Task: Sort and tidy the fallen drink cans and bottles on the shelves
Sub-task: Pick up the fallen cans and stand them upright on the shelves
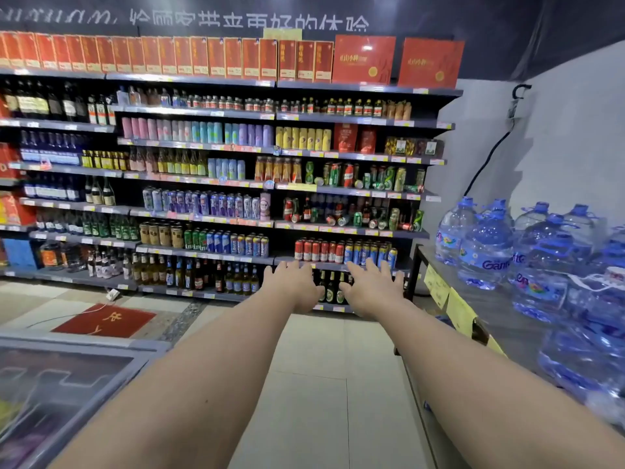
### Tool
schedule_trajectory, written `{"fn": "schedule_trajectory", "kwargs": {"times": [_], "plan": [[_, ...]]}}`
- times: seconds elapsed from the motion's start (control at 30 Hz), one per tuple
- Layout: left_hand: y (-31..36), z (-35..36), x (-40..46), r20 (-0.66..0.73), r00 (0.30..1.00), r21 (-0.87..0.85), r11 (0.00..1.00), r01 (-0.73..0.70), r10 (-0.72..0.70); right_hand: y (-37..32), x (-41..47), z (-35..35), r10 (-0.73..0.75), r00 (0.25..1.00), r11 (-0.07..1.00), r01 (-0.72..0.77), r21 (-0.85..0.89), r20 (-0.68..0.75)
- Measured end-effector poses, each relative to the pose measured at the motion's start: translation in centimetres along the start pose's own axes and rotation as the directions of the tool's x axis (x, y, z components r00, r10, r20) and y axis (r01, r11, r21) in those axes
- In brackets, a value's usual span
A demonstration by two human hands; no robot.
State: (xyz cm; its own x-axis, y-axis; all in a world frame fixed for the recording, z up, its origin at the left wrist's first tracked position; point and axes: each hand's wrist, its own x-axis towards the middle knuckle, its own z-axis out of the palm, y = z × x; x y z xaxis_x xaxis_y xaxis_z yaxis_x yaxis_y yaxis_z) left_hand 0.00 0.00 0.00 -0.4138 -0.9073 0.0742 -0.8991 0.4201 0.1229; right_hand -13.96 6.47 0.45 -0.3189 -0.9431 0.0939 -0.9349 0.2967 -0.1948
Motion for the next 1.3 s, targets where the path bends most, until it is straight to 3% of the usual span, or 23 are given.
{"fn": "schedule_trajectory", "kwargs": {"times": [0.33, 0.57, 0.93, 1.3], "plan": [[2.4, 2.0, 4.1, -0.056, 0.998, 0.011, 0.999, -0.031, 0.032, 4.1, 4.0, 1.5, -0.015, 0.999, 0.999, 0.014, 0.043, 0.037], [0.5, 4.0, 11.1, -0.025, 0.999, 0.022, 0.999, -0.025, 0.025, 3.7, 12.2, 4.2, -0.053, 0.996, 0.998, 0.049, 0.051, 0.072], [-5.0, 4.2, 35.9, -0.065, 0.995, 0.040, 0.997, -0.069, 0.071, 2.8, 35.5, 7.0, 0.000, 0.998, 0.994, -0.007, 0.113, 0.069], [-1.6, 9.3, 60.0, -0.063, 0.987, -0.005, 0.989, -0.148, 0.147, 10.2, 58.9, 10.6, 0.030, 0.998, 0.997, -0.033, 0.074, 0.050]]}}
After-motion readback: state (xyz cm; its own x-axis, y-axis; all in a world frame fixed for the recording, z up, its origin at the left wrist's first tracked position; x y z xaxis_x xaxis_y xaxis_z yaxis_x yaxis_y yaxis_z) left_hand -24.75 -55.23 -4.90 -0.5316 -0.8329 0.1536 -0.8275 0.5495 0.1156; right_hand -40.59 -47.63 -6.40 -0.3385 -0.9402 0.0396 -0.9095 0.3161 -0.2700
